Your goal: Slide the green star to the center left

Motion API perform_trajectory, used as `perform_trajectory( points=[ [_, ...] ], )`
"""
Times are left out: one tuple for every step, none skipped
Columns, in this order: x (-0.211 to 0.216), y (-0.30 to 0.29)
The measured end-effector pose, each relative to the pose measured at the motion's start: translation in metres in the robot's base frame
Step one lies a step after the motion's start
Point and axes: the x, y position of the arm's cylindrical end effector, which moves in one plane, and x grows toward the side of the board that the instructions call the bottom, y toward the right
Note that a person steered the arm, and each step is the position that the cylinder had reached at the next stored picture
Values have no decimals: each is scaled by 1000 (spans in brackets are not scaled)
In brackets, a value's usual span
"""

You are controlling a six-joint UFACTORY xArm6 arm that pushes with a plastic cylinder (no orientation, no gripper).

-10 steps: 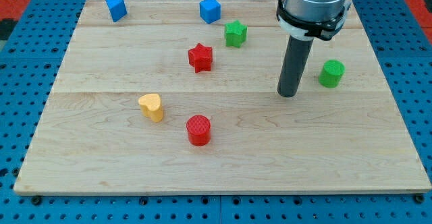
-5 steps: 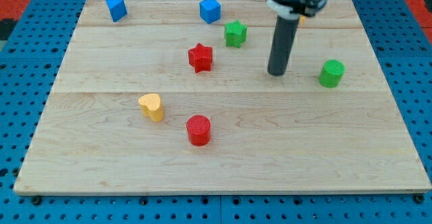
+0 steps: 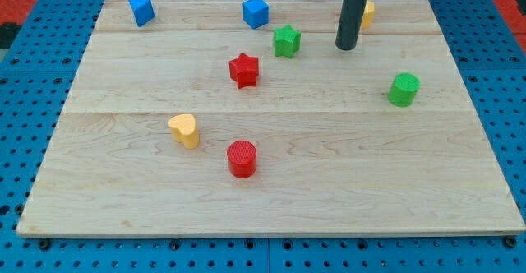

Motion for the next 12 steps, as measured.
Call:
perform_trajectory(
  points=[
    [-18, 0],
    [-21, 0],
    [-21, 0],
    [-16, 0],
    [-7, 0],
    [12, 0],
    [44, -16],
    [45, -40],
    [-6, 0],
    [-23, -81],
    [-6, -176],
    [15, -295]
  ],
)
